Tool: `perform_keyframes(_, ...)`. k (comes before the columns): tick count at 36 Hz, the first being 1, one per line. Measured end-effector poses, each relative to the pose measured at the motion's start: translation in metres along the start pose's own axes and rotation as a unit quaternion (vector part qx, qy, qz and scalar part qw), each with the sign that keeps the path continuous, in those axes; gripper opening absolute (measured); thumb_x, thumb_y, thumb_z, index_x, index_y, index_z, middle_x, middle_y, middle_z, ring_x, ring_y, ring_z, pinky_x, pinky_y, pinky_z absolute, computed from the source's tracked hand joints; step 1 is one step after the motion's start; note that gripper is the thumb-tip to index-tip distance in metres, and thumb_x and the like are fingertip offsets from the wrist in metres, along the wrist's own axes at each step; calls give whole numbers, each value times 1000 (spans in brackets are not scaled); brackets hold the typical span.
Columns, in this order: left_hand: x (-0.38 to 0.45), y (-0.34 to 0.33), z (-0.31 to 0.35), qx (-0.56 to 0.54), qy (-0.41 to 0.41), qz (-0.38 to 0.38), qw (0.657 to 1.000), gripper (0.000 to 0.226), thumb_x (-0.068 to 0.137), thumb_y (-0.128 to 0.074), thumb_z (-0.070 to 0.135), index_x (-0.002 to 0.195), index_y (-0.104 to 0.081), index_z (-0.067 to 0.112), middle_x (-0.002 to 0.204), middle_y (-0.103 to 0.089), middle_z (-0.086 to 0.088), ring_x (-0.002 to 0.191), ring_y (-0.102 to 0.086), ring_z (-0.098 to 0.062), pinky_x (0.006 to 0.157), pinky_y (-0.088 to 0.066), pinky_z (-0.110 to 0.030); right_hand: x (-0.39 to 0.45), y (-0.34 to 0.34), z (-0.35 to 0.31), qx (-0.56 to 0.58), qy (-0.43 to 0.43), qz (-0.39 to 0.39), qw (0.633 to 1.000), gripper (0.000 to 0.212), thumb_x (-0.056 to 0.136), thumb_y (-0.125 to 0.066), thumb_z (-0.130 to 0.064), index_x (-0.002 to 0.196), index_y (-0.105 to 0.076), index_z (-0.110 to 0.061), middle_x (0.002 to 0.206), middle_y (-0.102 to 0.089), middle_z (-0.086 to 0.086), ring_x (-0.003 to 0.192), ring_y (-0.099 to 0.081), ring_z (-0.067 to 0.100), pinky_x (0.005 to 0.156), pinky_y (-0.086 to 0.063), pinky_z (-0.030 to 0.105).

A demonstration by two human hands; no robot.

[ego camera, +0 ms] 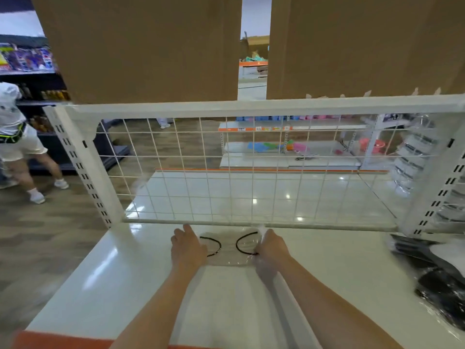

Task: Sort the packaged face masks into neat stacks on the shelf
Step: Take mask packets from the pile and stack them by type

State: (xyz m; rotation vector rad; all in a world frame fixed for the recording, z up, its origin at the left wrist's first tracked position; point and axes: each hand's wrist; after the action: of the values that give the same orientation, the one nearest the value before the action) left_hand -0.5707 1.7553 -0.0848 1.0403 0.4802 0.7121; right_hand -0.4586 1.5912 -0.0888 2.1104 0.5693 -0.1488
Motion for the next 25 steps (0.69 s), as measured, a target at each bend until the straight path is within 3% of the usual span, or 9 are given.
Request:
perform_keyframes(2, -3, 3, 4, 65, -45, 12, 997, 41, 86, -52, 20, 123, -40, 7, 120, -41, -12, 114, -41, -28, 91, -42, -33, 3, 0, -4, 1, -3, 5, 1000, 47, 84, -52, -6, 130, -42, -11, 110, -60, 12, 91, -60, 27, 55, -42, 24)
perform_keyframes(6, -17, 4, 16, 101, -128, -58, 985, 16, 91, -39, 14, 100, -52, 10, 110, -51, -8, 103, -51, -27, 86, -44, -35, 2, -6, -3, -27, -27, 25, 999, 39, 89, -50, -8, 127, -41, -9, 124, -55, 11, 114, -55, 27, 86, -47, 33)
perform_keyframes(8, -26, 3, 22, 112, -160, -83, 977, 17, 90, -36, 9, 87, -53, 10, 100, -56, -12, 92, -54, -28, 82, -46, -35, -1, -9, -1, -69, -33, 57, 995, 37, 89, -48, -8, 126, -42, -10, 130, -46, 7, 121, -47, 24, 90, -45, 33)
perform_keyframes(12, -33, -3, 35, 153, -192, -116, 962, 24, 85, -34, 11, 86, -58, 9, 96, -62, -10, 99, -54, -29, 90, -46, -37, -6, -6, 0, -104, -15, 106, 989, 45, 91, -48, -14, 134, -33, -13, 136, -32, 6, 125, -36, 22, 87, -43, 32)
perform_keyframes(14, -34, -6, 43, 166, -208, -111, 958, 21, 84, -33, 19, 78, -53, 17, 87, -58, 1, 90, -51, -24, 75, -43, -29, -8, 1, 3, -90, -11, 105, 990, 49, 91, -50, -18, 137, -31, -14, 139, -31, 6, 128, -35, 22, 91, -42, 33)
perform_keyframes(16, -38, -7, 58, 189, -231, -110, 948, 20, 91, -36, 17, 87, -55, 16, 90, -55, 1, 88, -51, -23, 64, -36, -25, -10, 11, 11, -85, 2, 102, 991, 49, 92, -49, -18, 138, -31, -13, 141, -31, 7, 130, -34, 23, 96, -40, 34)
perform_keyframes(18, -38, -14, 72, 196, -269, -109, 937, 24, 93, -37, 15, 98, -60, 10, 105, -61, -6, 98, -57, -26, 71, -41, -29, -15, 23, 24, -101, 18, 94, 990, 49, 92, -47, -17, 138, -31, -11, 142, -32, 9, 130, -35, 24, 98, -39, 35)
perform_keyframes(22, -41, -36, 103, 186, -321, -123, 921, 21, 91, -41, 16, 96, -61, 10, 106, -62, -8, 97, -59, -26, 72, -41, -31, -28, 52, 65, -146, 28, 84, 985, 41, 91, -48, -16, 131, -39, -9, 134, -41, 10, 125, -40, 25, 96, -41, 36)
perform_keyframes(25, -49, -54, 134, 203, -372, -136, 896, 24, 92, -44, 23, 108, -58, 12, 115, -57, -8, 108, -55, -27, 84, -42, -32, -42, 75, 99, -175, 16, 99, 979, 34, 92, -45, -13, 125, -42, -7, 128, -43, 10, 123, -43, 26, 94, -41, 37)
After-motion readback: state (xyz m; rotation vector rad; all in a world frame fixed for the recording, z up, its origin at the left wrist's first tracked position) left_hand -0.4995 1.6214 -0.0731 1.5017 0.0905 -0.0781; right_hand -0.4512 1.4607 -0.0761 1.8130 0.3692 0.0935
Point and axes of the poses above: each hand's wrist, its own x-axis towards the middle knuckle, its own y-axis out of the back of the hand, z = x × y
